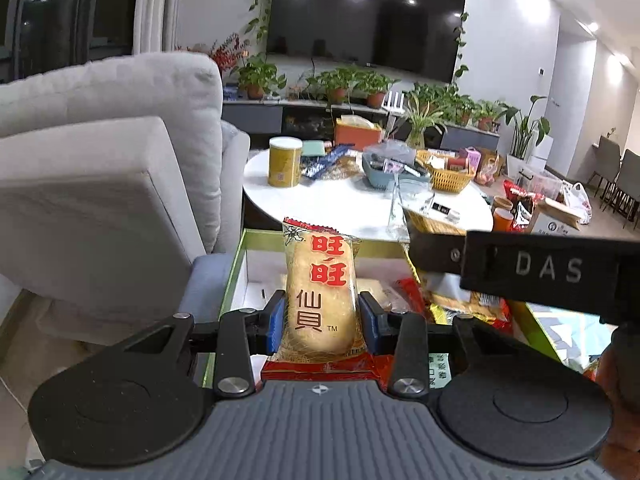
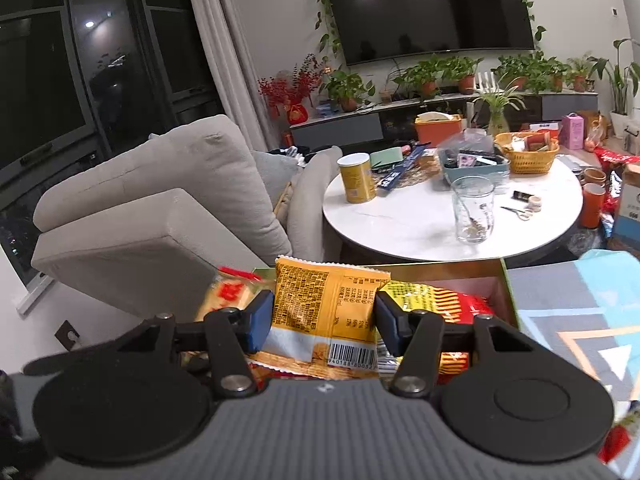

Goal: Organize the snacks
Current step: 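Carry both packets into the green box and open both grippers, then move both grippers back from the box toward the loose snacks on the mat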

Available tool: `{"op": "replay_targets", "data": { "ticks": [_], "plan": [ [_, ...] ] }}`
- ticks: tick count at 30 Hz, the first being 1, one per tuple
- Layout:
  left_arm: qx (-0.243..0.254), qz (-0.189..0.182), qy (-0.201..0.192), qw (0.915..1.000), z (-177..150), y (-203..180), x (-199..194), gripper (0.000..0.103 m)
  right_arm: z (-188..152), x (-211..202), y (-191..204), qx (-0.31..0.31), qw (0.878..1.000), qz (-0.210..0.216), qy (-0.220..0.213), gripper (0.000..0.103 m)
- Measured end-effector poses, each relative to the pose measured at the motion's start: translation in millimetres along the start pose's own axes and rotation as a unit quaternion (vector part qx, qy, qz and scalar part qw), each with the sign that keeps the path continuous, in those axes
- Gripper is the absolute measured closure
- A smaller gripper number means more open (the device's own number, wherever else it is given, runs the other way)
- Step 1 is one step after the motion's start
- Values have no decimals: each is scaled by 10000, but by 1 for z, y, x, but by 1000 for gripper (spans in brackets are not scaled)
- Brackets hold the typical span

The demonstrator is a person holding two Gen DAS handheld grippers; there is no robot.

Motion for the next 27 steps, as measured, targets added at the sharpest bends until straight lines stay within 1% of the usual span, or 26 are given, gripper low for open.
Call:
{"op": "replay_targets", "data": {
  "ticks": [4,7,9,11,17,22,24,27],
  "plan": [
    [-26,27,64,10000,-4,2,9,66,-4,9,-1,-27,9999,-11,110,56],
    [-48,66,79,9999,-3,4,10,64,-6,11,-1,4,9999,-31,141,55],
    [-48,115,118,9999,-2,3,11,54,-6,7,-3,38,10000,-47,73,55],
    [5,185,128,9997,-2,3,11,50,-5,3,-4,9,10000,-77,18,55],
    [179,197,122,9996,-3,-2,3,50,-5,-13,-6,16,9998,-165,-84,55],
    [278,187,36,9994,-4,-3,-12,50,-10,-25,-13,79,9996,-251,-92,55],
    [252,151,-9,9996,-6,1,-19,50,-12,-30,-19,84,9994,-306,-101,55],
    [55,117,-78,9999,-9,14,-32,50,-16,-38,-29,150,9991,-389,-101,55]
  ]
}}
Point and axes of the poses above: each gripper's, at about its wrist camera, not at the fingertips, and x roughly the way its jaws point, y to its left, z to its top, the point moved 10 cm from there along x, roughly the way its jaws point, and after that the axes turned 5 degrees about y, right-handed, at the moved point
